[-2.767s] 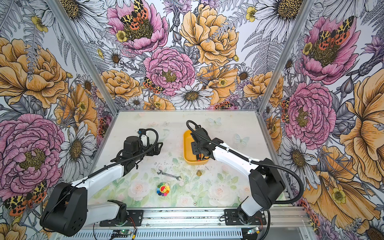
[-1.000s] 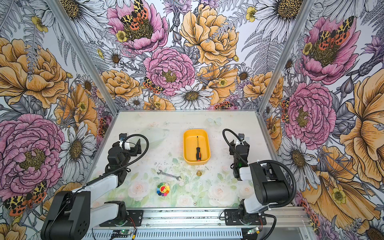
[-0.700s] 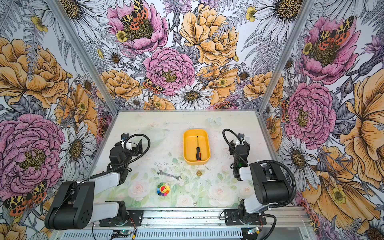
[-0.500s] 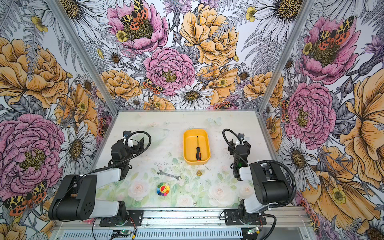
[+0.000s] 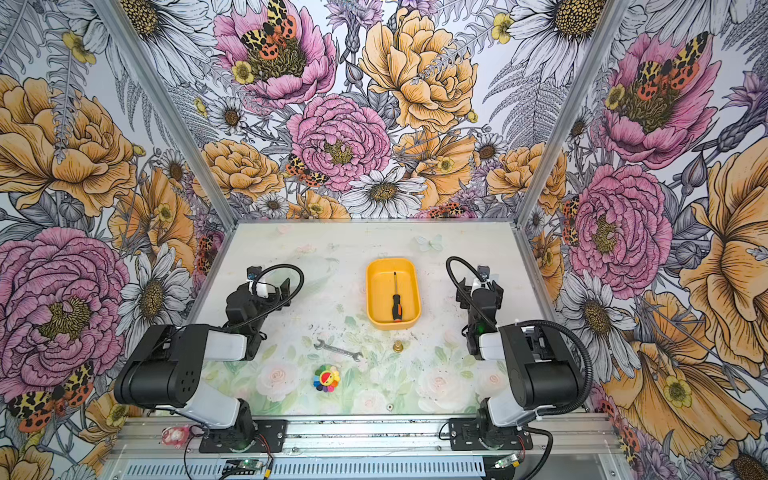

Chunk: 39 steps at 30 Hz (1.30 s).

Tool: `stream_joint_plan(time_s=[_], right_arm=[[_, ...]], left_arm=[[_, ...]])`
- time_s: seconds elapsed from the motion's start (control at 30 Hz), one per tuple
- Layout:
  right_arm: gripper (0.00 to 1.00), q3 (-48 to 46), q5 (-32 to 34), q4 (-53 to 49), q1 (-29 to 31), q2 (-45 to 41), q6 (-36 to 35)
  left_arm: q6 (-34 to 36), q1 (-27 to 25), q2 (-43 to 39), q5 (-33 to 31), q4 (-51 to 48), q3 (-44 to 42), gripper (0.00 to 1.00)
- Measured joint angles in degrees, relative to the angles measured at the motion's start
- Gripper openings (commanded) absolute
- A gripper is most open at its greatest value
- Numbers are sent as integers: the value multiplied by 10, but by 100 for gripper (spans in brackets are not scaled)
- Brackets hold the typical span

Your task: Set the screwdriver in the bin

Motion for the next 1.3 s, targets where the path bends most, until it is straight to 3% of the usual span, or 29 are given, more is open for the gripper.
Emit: stream_joint_plan(time_s=[0.23,0.33,1.3], right_arm=[[89,5,-15,-7,-5,0,0],[100,5,-19,-10,-5,0,1],[99,5,-23,-11,-5,0,2]], left_arm=[[-19,16,0,-3,-3,11,99],[-20,18,0,-3,-3,11,99],[-29,17,0,-10,-3,11,99]])
